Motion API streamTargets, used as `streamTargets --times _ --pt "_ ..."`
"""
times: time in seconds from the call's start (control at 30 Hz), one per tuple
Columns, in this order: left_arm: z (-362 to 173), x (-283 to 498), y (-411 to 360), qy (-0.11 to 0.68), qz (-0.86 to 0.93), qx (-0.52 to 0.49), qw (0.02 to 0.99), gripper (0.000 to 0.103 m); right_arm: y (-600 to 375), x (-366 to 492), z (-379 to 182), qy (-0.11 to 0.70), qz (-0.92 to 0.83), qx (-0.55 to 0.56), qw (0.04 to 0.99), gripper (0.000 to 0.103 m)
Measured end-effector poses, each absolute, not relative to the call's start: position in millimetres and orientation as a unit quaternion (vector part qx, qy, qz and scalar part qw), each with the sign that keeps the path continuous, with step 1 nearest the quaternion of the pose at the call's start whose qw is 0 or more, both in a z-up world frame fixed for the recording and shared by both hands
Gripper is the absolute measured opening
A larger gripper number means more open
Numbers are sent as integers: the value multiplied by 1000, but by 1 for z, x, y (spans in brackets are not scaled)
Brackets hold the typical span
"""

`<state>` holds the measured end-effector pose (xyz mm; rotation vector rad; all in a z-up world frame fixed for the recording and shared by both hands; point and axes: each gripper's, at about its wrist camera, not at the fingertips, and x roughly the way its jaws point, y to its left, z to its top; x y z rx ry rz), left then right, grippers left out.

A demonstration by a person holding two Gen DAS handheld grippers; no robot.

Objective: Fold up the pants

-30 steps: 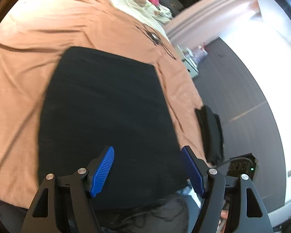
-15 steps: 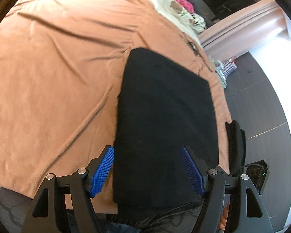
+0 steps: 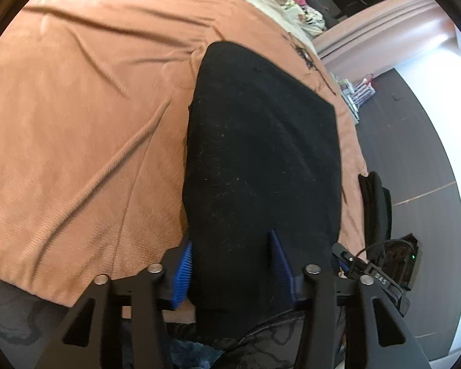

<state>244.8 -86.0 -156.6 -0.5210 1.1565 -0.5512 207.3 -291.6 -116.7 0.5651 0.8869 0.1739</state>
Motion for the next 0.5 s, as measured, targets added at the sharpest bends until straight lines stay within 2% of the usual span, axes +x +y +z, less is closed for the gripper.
streamTargets --times 0.1,0.23,0.5 --pt "-156 248 -84 540 -257 -230 768 52 -294 210 -107 422 99 263 862 22" --pt "-167 258 -77 547 -242 -236 766 65 -297 216 -86 401 117 243 876 24" --pt "-167 280 -82 543 -238 -237 770 65 -293 259 -70 404 136 211 880 26"
